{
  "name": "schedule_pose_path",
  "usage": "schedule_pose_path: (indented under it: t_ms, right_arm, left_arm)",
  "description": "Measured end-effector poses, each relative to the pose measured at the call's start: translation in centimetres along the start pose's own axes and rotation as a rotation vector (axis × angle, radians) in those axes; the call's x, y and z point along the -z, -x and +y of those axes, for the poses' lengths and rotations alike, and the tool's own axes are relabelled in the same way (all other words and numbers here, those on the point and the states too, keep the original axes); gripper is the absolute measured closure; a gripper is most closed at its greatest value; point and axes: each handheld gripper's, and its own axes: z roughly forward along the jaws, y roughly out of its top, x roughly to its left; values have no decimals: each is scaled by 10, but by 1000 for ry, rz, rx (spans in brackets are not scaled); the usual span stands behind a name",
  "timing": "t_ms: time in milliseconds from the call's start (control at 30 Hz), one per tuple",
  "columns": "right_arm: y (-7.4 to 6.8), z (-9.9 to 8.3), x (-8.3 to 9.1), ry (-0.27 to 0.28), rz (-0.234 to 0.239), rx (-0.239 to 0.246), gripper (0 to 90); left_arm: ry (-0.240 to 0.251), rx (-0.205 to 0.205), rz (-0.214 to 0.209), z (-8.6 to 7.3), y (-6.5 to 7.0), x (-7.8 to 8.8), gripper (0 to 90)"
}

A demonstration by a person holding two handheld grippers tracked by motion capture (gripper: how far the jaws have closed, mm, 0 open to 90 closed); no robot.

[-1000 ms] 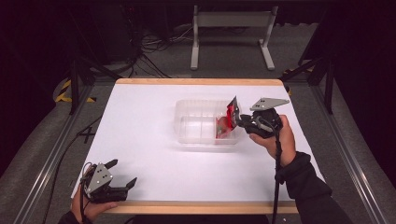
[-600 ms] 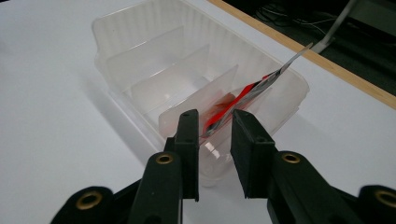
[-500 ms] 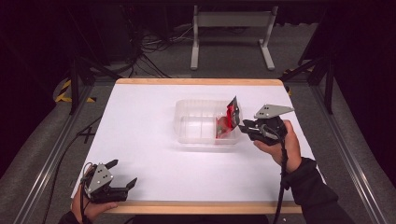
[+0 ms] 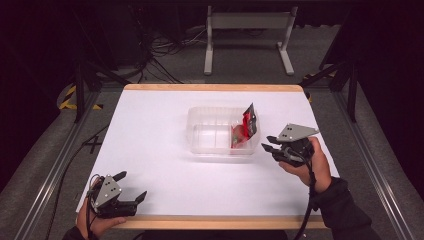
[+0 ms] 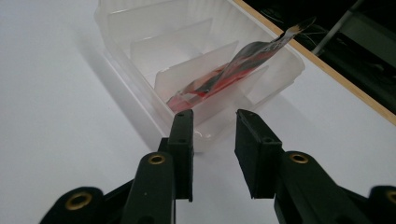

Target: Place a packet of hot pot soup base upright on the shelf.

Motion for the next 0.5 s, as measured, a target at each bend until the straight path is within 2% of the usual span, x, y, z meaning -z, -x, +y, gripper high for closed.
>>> schedule_pose_path:
  t_ms: [333, 500]
  right_arm:
    - [-2, -21, 3, -16, -18, 56, 591]
    - [-2, -31, 3, -23, -16, 35, 521]
  left_arm:
    - [-2, 2, 3, 0, 0, 0, 84]
    - [1, -1, 6, 0, 0, 1, 84]
